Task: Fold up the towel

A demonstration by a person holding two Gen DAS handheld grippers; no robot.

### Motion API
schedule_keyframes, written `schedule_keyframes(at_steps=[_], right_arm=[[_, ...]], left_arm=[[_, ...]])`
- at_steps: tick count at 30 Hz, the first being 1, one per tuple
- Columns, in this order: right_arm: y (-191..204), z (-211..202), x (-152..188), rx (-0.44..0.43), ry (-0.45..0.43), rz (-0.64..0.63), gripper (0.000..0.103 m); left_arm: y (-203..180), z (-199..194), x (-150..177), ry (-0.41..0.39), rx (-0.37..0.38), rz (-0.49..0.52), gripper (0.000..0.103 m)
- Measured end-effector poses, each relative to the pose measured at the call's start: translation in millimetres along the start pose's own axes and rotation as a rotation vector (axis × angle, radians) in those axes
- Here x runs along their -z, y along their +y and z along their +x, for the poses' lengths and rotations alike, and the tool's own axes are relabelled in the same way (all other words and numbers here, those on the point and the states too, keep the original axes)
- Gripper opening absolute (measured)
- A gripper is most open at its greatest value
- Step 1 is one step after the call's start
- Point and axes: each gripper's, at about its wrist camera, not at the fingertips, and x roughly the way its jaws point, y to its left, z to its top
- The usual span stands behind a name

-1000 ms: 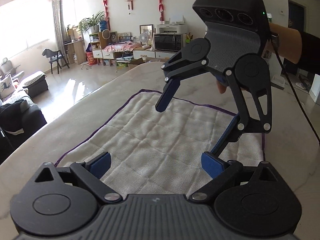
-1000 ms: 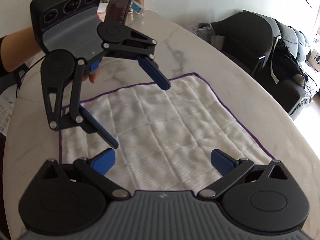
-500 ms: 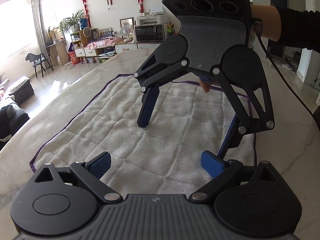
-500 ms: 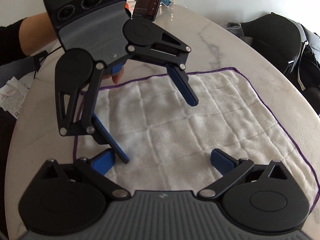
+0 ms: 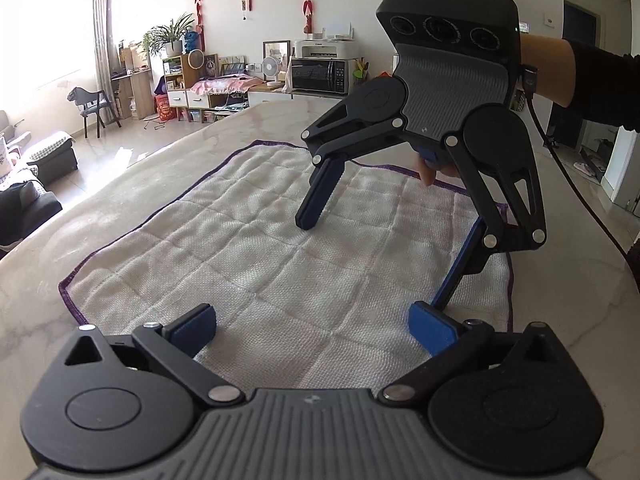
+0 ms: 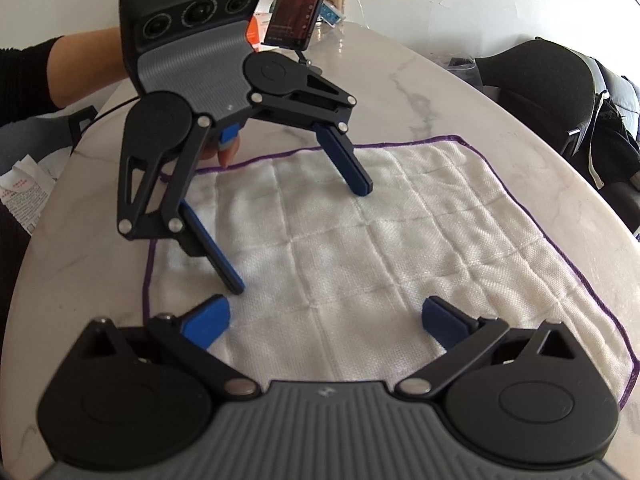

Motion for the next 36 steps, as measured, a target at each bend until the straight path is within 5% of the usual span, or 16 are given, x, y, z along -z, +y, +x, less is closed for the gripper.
schedule_keyframes(at_steps=[36], right_arm=[[2, -78, 84, 0.151, 0.023, 0.174, 0.103]], left_arm=[[-11, -63, 28, 0.01, -0.097, -0.091, 0.103]])
